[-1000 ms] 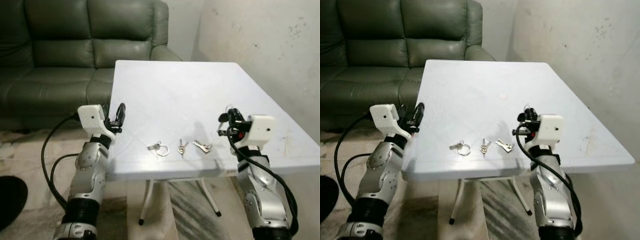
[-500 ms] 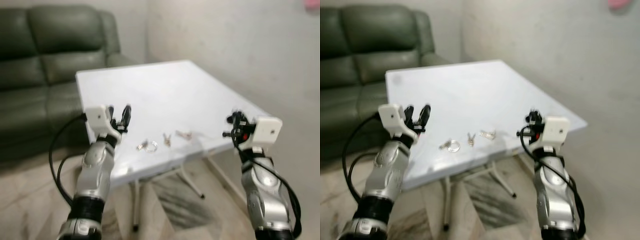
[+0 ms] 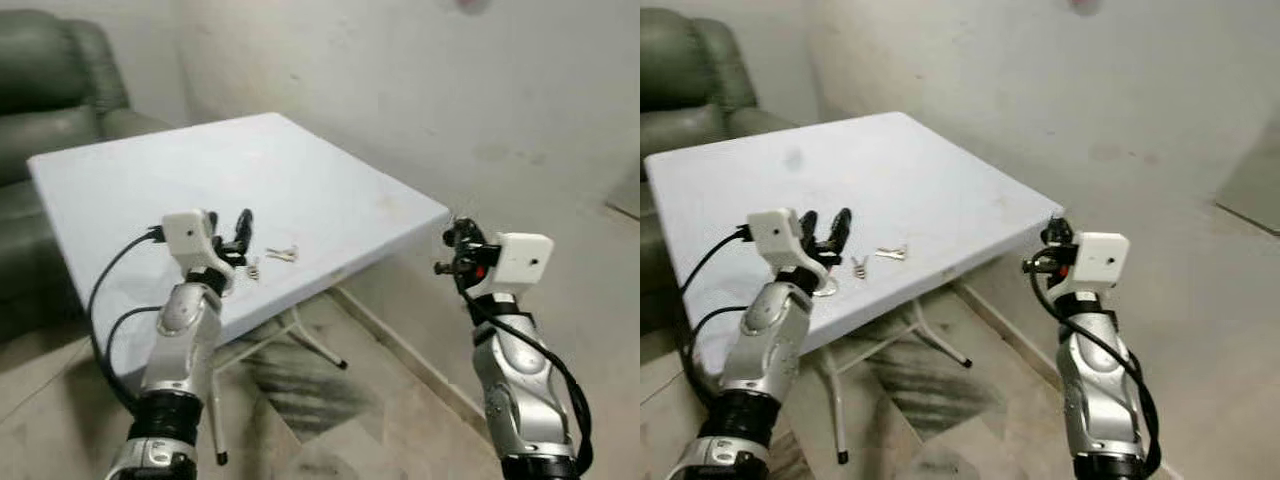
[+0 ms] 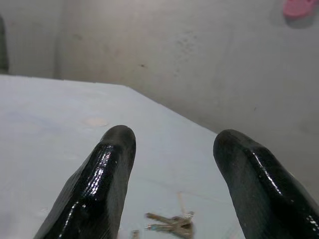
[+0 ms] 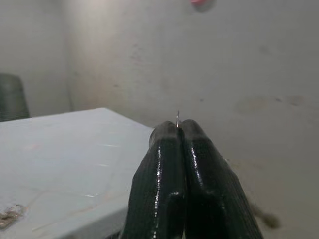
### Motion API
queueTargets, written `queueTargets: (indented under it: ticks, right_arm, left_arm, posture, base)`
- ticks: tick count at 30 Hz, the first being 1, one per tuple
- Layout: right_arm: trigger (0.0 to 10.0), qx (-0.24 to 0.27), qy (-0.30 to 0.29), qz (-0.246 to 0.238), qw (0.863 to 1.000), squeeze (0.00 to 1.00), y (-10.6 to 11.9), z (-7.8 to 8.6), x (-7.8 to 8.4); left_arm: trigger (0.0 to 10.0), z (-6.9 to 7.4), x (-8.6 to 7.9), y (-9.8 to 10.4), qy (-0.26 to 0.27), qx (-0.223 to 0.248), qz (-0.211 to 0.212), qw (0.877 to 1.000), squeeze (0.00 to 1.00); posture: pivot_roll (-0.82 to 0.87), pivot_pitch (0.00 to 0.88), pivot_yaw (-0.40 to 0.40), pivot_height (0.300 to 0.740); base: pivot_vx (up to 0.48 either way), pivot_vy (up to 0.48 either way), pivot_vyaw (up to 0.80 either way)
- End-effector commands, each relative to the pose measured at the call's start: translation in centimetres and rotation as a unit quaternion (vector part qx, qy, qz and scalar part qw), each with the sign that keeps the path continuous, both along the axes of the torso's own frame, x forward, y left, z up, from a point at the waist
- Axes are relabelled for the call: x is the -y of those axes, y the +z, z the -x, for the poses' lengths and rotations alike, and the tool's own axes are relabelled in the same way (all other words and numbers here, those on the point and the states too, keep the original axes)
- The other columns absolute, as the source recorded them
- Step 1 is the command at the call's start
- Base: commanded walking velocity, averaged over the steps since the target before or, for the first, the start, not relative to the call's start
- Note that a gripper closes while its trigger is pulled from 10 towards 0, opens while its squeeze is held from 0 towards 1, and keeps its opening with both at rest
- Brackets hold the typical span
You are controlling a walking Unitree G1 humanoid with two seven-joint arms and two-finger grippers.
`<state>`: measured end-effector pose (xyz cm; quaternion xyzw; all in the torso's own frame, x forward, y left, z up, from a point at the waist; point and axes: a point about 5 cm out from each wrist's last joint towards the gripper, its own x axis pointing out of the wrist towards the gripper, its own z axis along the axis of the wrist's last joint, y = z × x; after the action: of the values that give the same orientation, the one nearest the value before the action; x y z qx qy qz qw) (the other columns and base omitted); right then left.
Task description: Hang keys on a hook
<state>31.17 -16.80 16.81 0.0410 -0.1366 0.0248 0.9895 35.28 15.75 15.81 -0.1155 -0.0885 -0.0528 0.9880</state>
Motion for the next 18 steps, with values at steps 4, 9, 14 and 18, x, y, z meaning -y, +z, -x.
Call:
queueTargets:
  ticks: [4, 9, 14, 18]
  right_arm:
    - [10.0, 0.009, -0.002, 0.002, 1.000, 0.00, 0.54, 0.08, 0.25]
    - [10.0, 0.007, 0.000, 0.003, 1.000, 0.00, 0.41, 0.18, 0.23]
    - [10.0, 0.004, 0.003, 0.006, 1.000, 0.00, 0.29, 0.27, 0.16]
    - [10.0, 0.004, 0.005, 0.006, 1.000, 0.00, 0.29, 0.30, 0.15]
  left_arm:
    - [10.0, 0.08, 0.65, 0.04, -0.014, 0.001, -0.001, 1.000, 0.00]
    - [10.0, 0.15, 0.67, -0.09, -0.012, -0.002, -0.006, 1.000, 0.00]
    - [10.0, 0.23, 0.72, -0.20, -0.013, -0.003, -0.009, 1.000, 0.00]
    - [10.0, 0.32, 0.78, -0.25, -0.015, -0.002, -0.008, 1.000, 0.00]
  posture:
    - [-0.05, 0.000, -0.032, 0.740]
    - [-0.05, 0.000, -0.035, 0.740]
    - [-0.05, 0.000, -0.039, 0.740]
    - [-0.05, 0.000, -0.040, 0.740]
  base:
    - [0.000, 0.000, -0.72]
    - [0.000, 0.000, -0.73]
    - [0.000, 0.000, -0.73]
    - [0.000, 0.000, -0.73]
